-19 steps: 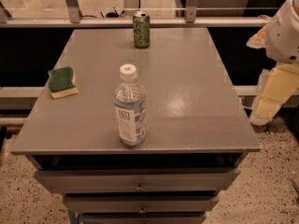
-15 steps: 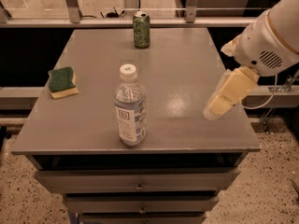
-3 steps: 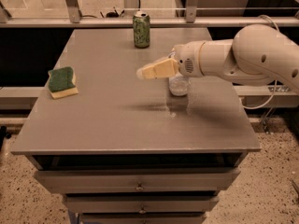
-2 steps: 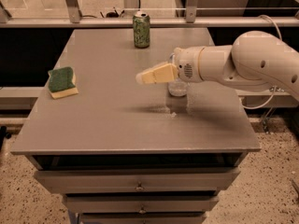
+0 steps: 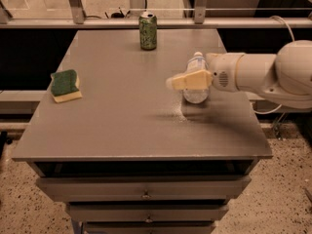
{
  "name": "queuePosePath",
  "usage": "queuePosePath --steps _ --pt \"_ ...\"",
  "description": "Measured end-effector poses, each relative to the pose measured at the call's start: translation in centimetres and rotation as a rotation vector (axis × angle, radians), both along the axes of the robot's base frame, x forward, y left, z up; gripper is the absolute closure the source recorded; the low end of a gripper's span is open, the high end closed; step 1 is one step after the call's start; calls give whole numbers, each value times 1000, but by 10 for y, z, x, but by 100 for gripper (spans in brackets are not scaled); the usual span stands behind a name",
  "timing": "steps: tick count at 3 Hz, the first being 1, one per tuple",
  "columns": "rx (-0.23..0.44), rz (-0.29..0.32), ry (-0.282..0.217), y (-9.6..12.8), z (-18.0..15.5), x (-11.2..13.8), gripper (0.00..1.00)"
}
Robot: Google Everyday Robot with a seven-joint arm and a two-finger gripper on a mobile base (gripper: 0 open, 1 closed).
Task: Knock blue plastic bottle over
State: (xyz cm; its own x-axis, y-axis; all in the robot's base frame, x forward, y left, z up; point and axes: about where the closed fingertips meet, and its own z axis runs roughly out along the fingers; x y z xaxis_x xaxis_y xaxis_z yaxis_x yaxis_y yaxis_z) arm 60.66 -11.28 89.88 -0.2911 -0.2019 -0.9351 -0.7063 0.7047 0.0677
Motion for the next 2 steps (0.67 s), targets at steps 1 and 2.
queuePosePath --steps 1,2 --pt "-10 -44 -42 -32 14 -2 0" --pt "-8 -64 -56 -43 22 -4 0"
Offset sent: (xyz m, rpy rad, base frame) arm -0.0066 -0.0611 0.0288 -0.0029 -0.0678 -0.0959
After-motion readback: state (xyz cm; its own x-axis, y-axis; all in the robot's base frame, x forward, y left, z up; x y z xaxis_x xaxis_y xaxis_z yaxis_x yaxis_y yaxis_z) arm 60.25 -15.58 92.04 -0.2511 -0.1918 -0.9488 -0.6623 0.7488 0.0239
